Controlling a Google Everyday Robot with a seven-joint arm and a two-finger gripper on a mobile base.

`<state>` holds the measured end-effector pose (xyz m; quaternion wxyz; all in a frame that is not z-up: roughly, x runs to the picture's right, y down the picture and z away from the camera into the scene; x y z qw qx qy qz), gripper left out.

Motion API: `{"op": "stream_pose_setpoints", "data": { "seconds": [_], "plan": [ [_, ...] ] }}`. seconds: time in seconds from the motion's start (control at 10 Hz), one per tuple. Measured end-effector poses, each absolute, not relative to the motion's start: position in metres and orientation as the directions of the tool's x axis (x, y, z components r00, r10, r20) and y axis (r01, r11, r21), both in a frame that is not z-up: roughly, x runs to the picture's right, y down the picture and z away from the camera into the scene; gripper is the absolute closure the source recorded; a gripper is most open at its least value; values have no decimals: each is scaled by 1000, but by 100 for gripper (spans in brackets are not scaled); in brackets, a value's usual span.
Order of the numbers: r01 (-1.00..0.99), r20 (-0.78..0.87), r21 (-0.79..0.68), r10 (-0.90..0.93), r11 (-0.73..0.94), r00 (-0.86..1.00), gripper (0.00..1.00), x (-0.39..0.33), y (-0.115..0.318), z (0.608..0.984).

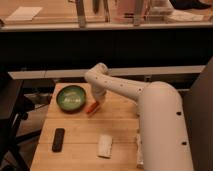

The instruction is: Place the pepper in the ceramic bowl

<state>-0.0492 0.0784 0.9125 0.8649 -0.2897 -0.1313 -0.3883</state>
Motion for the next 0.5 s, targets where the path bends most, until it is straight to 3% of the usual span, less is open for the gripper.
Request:
{"op": "stream_pose_setpoints", "data": {
  "seconds": [0.5],
  "plan": [
    [755, 432, -385, -619, 531, 656, 99, -66, 63, 910]
  ]
}}
